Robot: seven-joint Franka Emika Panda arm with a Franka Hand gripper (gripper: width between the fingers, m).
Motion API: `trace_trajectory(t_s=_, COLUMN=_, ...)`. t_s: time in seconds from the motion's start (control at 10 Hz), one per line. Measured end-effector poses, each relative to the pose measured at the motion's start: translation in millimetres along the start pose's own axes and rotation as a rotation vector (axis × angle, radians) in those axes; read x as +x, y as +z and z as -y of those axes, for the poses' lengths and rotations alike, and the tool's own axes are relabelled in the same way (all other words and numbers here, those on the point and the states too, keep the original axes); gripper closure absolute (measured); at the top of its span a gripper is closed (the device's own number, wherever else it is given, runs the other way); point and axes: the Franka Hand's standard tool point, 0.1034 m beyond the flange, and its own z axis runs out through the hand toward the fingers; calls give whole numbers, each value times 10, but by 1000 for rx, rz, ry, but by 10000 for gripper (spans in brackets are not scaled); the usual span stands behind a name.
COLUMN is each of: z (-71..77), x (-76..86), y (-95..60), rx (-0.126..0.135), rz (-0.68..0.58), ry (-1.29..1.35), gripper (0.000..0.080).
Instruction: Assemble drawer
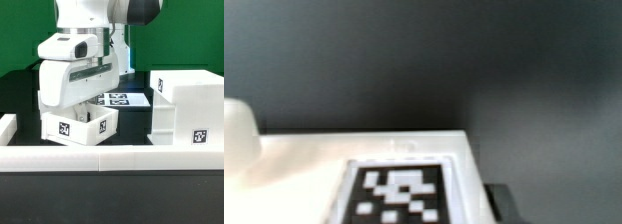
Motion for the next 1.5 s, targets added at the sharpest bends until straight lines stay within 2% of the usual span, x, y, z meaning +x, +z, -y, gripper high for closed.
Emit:
trace_trajectory(t_s=0.2, z=-7, x=-25, y=2, rx=-2, rz=11, ry=-143, gripper=758)
trace_trajectory(t_s=0.5, z=-5, x=31, y=-7, rx=-6, rz=33, ry=-336, gripper=758)
trace_trajectory(t_s=0.6, z=-10, x=59, y=-13, rx=-5, rz=36, ry=-354, gripper=758)
trace_trajectory(t_s=0.8, z=-10, x=65, y=-23, rx=29, rz=45, ry=-351, gripper=758)
trace_trajectory(t_s=1.4, z=5, x=57, y=6, rx=36, rz=41, ry=-374, gripper=758)
trace_trajectory(t_s=1.5, z=-27, x=-25, y=5, rx=38, rz=32, ry=-389, gripper=758)
